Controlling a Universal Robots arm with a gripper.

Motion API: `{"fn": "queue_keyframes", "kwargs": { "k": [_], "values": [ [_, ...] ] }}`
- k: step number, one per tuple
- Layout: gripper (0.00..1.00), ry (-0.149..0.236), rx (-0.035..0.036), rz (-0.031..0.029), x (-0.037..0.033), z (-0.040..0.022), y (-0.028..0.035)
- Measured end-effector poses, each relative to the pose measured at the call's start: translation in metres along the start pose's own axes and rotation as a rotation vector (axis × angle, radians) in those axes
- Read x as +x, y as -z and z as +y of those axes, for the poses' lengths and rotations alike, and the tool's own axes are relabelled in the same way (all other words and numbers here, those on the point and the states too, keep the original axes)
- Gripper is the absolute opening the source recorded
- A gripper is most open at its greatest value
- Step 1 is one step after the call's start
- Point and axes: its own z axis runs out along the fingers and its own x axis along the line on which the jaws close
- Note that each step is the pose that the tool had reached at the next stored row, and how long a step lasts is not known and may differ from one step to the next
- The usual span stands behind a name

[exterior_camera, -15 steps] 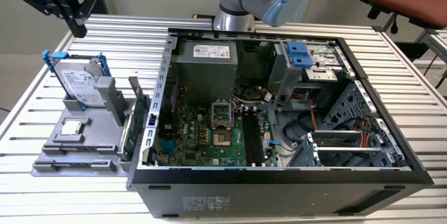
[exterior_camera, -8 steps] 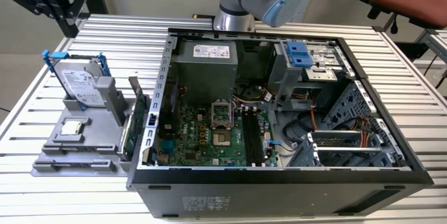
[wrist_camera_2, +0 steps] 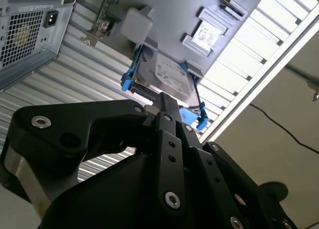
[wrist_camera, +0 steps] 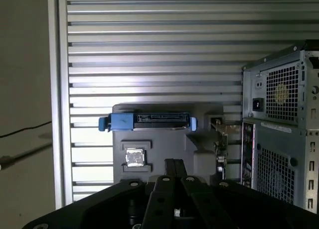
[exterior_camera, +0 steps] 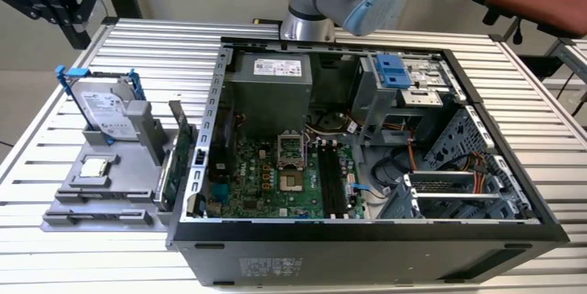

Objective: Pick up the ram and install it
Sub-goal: 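Reach for the ram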

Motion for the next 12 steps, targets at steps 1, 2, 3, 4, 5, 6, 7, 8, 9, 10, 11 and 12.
{"fn": "queue_keyframes", "kwargs": {
  "k": [1, 2, 3, 4, 5, 6, 7, 8, 9, 10, 11, 12],
  "values": [
    [0.00, 0.000, -0.0001, -0.0001, 0.0019, 0.0000, 0.0000],
    [0.00, 0.001, 0.0000, 0.0000, 0.0037, -0.0001, 0.0000],
    [0.00, 0.001, 0.0000, 0.0000, 0.0052, -0.0001, 0.0000],
    [0.00, 0.001, 0.0000, 0.0000, 0.0066, -0.0002, 0.0000],
    [0.00, 0.001, -0.0001, 0.0000, 0.0081, -0.0002, 0.0000],
    [0.00, 0.002, -0.0001, 0.0000, 0.0094, -0.0002, 0.0000],
    [0.00, 0.002, -0.0001, 0.0001, 0.0105, -0.0002, 0.0000],
    [0.00, 0.002, -0.0001, 0.0001, 0.0116, -0.0003, 0.0000],
    [0.00, 0.002, 0.0000, 0.0001, 0.0127, -0.0003, 0.0000],
    [0.00, 0.002, -0.0001, 0.0001, 0.0137, -0.0003, -0.0001],
    [0.00, 0.002, -0.0001, 0.0001, 0.0147, -0.0003, 0.0000],
    [0.00, 0.002, -0.0001, 0.0001, 0.0154, -0.0003, -0.0001]
  ]
}}
